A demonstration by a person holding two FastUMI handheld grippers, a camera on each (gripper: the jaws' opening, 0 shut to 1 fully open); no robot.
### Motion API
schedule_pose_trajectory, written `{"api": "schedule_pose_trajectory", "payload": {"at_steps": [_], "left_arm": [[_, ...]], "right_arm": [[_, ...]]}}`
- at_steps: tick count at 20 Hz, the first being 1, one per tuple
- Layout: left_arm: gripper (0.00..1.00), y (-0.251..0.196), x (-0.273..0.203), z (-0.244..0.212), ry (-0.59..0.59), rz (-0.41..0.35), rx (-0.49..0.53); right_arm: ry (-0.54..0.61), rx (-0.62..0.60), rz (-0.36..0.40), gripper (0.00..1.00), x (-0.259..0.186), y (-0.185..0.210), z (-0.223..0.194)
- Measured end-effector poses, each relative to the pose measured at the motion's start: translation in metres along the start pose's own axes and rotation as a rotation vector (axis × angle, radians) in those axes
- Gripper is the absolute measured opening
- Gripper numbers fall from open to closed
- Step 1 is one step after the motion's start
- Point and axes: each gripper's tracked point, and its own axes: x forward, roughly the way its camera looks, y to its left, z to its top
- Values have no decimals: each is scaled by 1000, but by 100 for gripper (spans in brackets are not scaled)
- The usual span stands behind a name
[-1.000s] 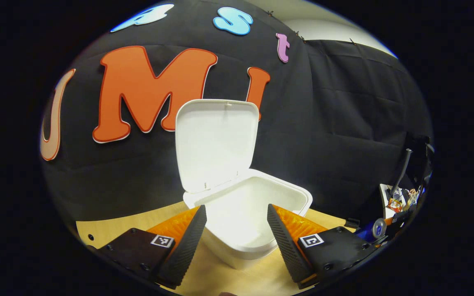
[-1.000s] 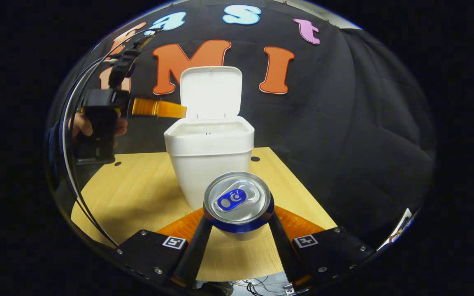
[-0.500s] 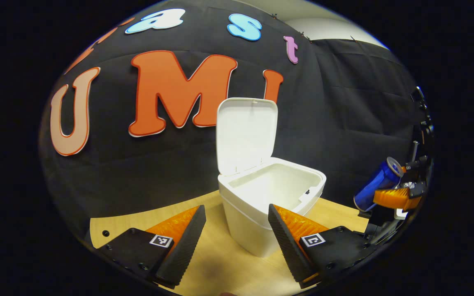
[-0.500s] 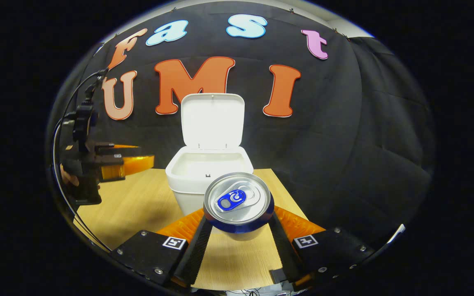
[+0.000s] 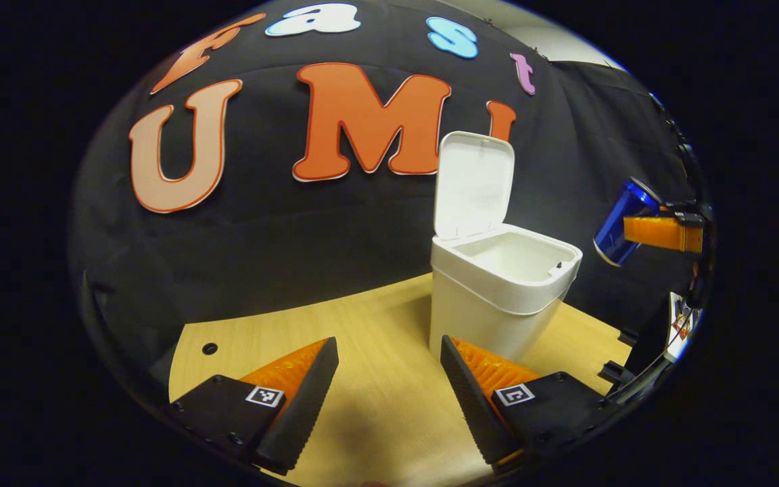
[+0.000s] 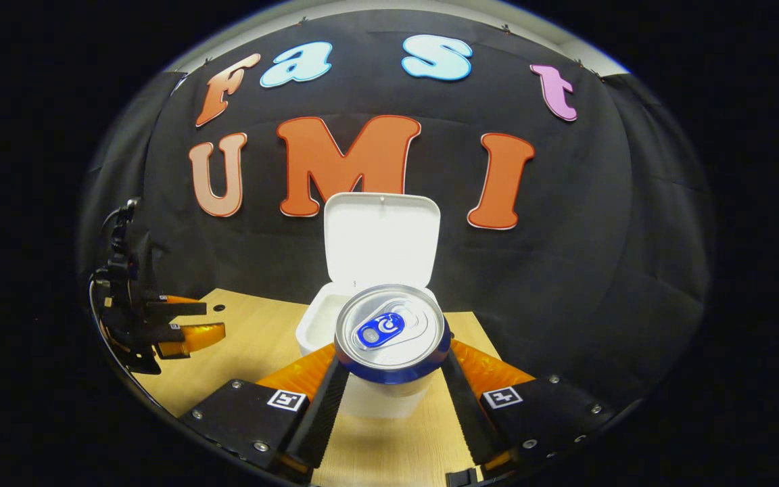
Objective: Press the lid of the desktop garbage bin to open it, pick up the crumpled paper on the desktop and throw it into the bin, then pick up the pop can on the desktop and drop it into the bin, and finally close the garbage bin lid.
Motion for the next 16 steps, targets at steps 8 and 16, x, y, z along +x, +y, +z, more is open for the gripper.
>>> {"api": "schedule_pose_trajectory", "payload": {"at_steps": [8, 16], "left_arm": [[98, 78, -44, -39, 37, 208, -121], [98, 118, -92, -60, 42, 375, -142]], "right_arm": [[-27, -28, 85, 80, 47, 22, 26], [-15, -63, 123, 80, 84, 34, 23]]}}
